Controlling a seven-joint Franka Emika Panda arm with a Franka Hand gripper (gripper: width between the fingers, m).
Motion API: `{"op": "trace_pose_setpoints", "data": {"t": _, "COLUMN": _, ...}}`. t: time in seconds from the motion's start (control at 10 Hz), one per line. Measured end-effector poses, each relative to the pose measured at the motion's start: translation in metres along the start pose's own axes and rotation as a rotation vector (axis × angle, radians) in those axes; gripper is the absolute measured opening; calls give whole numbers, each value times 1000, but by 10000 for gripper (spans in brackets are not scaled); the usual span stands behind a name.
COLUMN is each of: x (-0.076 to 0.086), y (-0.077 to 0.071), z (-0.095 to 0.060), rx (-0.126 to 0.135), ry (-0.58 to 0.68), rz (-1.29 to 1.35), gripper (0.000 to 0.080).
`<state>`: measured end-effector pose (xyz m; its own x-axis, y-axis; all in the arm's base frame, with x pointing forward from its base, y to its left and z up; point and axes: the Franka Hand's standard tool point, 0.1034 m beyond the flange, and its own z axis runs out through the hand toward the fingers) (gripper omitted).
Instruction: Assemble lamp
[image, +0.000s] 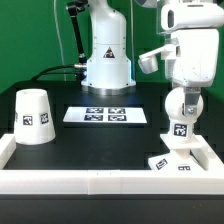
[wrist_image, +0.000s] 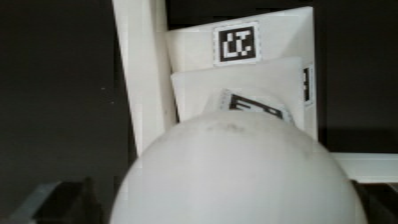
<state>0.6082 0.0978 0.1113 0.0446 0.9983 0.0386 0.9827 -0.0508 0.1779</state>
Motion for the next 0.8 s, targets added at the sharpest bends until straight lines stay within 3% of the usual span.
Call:
{"op": "trace_pose_setpoints", "data": {"t": 0.1, "x": 0, "y": 0, "z": 0, "rx": 0, "ry": 0, "rz": 1, "gripper": 574}}
{"op": "trace_pose_setpoints", "data": {"t": 0.5, "x": 0, "y": 0, "z": 0, "rx": -1, "ry": 1, "rz": 22, "gripper": 577}}
{"op": "trace_pose_setpoints", "data": {"t": 0.8, "x": 2, "y": 0, "z": 0, "rx": -6, "ry": 6, "rz": 359, "gripper": 577}}
